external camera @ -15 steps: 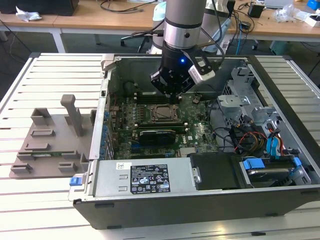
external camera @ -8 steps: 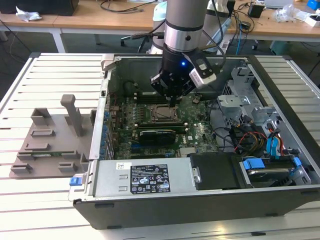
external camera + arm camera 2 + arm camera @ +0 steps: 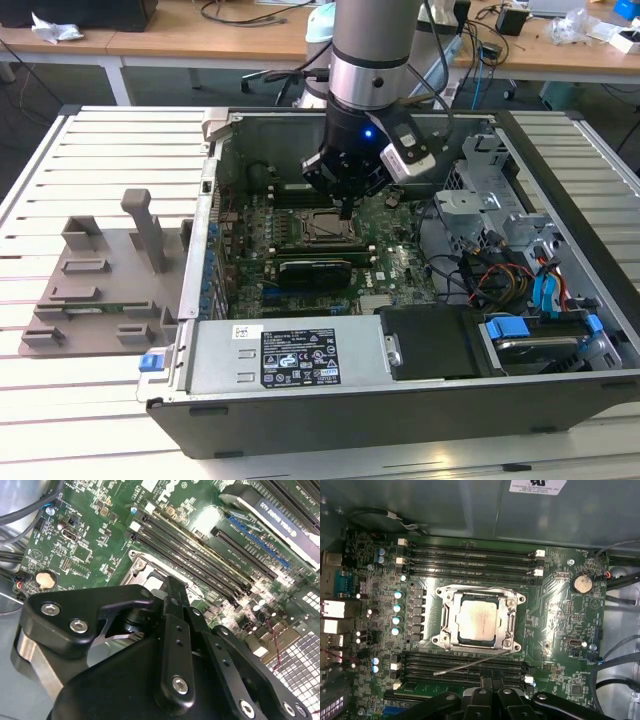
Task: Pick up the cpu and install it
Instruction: 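Install the second cpu locking lever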
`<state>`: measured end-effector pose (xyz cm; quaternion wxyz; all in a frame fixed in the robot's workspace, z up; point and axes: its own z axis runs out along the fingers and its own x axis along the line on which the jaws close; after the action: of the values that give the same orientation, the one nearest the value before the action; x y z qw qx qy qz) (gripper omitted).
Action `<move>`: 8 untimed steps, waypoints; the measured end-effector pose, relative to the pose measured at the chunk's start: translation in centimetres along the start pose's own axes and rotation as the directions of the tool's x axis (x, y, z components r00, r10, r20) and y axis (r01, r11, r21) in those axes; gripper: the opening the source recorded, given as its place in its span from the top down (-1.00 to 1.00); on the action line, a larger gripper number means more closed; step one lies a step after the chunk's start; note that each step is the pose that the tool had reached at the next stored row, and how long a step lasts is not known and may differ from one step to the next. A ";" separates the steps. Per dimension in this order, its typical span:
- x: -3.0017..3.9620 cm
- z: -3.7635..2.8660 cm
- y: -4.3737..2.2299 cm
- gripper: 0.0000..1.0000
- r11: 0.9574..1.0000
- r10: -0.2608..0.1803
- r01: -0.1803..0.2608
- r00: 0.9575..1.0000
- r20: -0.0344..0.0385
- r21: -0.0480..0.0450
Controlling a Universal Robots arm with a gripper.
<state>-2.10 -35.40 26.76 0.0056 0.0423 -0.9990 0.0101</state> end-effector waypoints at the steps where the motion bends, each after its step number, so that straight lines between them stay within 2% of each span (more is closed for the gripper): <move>1: 0.01 0.00 -0.09 0.79 1.000 0.000 0.000 1.000 0.000 0.000; 8: 0.06 0.05 -0.72 0.79 1.000 0.000 0.000 1.000 0.000 -0.001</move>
<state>-2.09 -36.12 26.72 0.0055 0.0423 -0.9990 0.0094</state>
